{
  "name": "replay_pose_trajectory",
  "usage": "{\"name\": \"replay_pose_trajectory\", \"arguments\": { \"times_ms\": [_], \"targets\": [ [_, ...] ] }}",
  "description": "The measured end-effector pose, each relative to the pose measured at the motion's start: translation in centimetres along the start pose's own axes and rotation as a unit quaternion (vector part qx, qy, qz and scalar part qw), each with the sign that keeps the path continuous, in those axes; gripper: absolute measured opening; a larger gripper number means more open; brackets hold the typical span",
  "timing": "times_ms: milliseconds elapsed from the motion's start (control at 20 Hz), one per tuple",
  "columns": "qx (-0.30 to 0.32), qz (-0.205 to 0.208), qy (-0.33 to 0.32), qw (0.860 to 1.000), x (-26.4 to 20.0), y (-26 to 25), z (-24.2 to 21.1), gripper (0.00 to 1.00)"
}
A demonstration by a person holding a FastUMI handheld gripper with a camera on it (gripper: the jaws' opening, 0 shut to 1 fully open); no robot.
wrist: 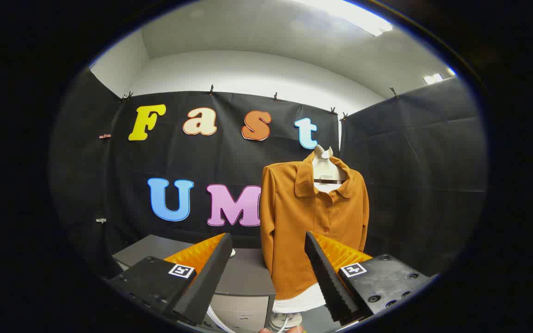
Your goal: Iron the clothes twice with a garment steamer, once on the left side and once on the right side.
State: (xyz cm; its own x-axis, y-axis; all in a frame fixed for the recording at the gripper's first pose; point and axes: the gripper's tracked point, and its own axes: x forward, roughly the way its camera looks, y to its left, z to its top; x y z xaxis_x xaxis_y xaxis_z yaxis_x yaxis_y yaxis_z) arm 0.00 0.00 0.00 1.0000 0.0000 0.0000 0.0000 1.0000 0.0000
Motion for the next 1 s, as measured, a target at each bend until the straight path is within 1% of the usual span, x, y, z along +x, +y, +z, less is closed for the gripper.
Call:
{"name": "replay_pose_trajectory", "arguments": {
  "times_ms": [850,1000],
  "targets": [
    [0.004,0.001,0.004,1.000,0.11,0.42,-0.24,0.98],
    [0.010,-0.001,0.016,1.000,0.33,0.41,-0.92,0.98]
  ]
}}
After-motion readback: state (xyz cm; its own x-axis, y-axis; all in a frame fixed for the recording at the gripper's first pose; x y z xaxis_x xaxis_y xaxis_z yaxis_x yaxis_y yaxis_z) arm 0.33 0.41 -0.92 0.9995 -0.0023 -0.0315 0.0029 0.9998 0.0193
